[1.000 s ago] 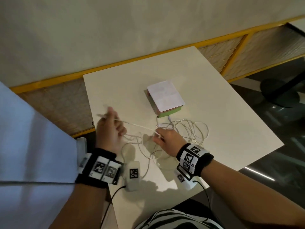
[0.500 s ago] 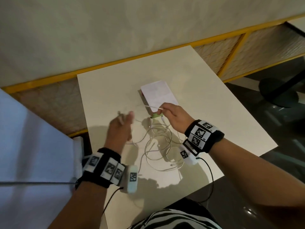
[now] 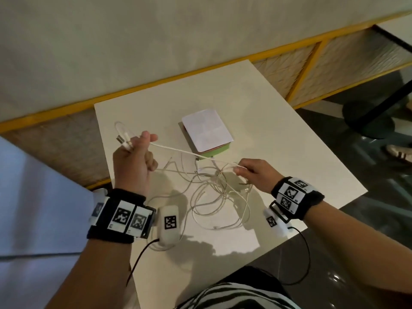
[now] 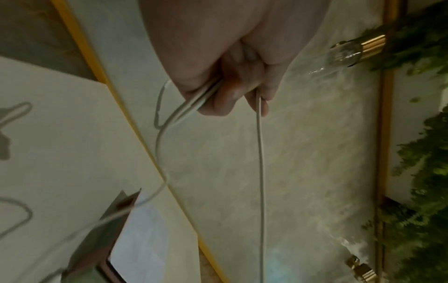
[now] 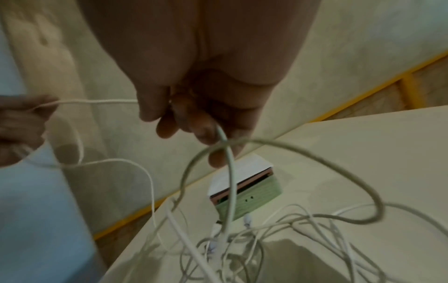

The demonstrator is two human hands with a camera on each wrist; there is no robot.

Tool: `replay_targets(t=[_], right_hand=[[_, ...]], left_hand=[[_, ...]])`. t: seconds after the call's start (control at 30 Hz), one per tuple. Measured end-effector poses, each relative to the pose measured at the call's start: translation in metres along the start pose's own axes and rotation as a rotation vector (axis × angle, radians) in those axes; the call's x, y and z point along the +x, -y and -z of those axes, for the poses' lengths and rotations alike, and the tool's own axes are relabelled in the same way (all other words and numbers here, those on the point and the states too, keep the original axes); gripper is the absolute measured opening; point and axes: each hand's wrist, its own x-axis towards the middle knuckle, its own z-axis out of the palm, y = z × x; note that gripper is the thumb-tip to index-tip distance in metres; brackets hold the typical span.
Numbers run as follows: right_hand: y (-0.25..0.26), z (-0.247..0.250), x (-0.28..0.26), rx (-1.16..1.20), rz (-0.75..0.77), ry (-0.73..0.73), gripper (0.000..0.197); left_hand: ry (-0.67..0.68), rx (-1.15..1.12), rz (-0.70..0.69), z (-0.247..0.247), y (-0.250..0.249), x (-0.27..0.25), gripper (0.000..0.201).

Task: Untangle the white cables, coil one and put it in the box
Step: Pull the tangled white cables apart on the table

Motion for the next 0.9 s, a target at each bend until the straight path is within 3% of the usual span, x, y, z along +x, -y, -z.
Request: replay_targets(t=[0.13,0.23,0.37,0.5,0.6,0.7,0.8,0.9], right_hand=[[-0.032,0.016,-0.013,0.043,-0.102,-0.207,0.030],[-0.051,0.022,-0.018,-0.046,-0.200,-0.273,0.039],[-0.061,0.022,-0.018,-0.159,-0.279,-0.249,0.052],[-0.078,0.019,-0.022,-0.181,-0.338,-0.172,0.047],[-0.095,0.013,-0.030,-0.310,-0.335,-0.098,0.043],[-0.108,0.015,-0.036,-0.333,-0.325,-0.250,0.044],[-0.113,0.019,-0.042,-0.254,-0.340,-0.386,0.047],[-0.120,0.020,-0.048,-0.466,-0.339,-0.207,0.040]], left_hand=[[-0.078,-0.045,-0.034,0.014,-0.004,-0.001,0.022],[-0.161,-0.097,-0.060,0.027,-0.004,0.004,0.023],[-0.206,-0.102,-0.052,0.043,0.004,0.014,0.030],[-0.184,0.005,0.060,0.053,0.021,0.011,0.021],[-0.260,-0.014,0.042,0.064,0.023,0.004,0.021],[-0.356,-0.111,0.015,0.082,0.013,0.004,0.026],[-0.323,-0.060,0.077,0.099,0.009,0.007,0.022],[-0.330,0.026,0.130,0.103,0.012,0.001,0.028]])
